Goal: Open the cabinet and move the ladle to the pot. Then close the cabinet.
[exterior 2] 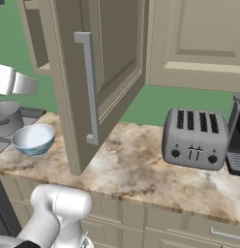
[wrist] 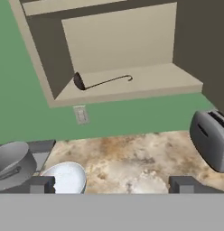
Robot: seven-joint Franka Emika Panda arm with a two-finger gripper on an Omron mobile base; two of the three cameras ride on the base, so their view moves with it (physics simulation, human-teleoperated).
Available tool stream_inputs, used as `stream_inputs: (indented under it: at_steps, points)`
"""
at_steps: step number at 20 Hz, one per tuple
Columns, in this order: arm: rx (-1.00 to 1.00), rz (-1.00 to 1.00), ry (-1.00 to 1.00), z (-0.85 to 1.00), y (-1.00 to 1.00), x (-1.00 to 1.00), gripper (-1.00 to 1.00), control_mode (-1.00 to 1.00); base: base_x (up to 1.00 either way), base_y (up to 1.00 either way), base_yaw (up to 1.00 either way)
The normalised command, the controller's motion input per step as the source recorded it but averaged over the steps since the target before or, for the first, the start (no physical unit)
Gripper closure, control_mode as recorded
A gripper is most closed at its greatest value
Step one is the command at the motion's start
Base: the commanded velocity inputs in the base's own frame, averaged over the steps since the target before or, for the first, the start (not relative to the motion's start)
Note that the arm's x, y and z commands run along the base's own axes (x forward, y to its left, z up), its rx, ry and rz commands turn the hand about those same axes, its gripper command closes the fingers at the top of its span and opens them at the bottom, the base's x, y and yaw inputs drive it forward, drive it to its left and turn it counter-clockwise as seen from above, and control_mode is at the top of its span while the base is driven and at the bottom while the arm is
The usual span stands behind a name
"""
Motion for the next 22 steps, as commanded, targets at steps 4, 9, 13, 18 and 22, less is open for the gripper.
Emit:
stream_inputs:
  at_steps: [4,9,13,18,22]
  points:
    - [0.00,0.26,-0.06,0.00,0.29,-0.01,-1.00,-1.00,0.00,0.00,0.00]
    - [0.00,0.17,-0.25,0.00,0.11,0.05,-1.00,-1.00,0.00,0.00,0.00]
    - [0.01,0.05,-0.12,0.00,0.00,0.21,-1.00,-1.00,0.00,0.00,0.00]
    - [0.05,0.01,-0.01,0.03,0.00,0.46,-1.00,-1.00,0.00,0.00,0.00]
    - [0.14,0.12,0.09,0.26,-0.05,0.38,-1.00,-1.00,0.00,0.00,0.00]
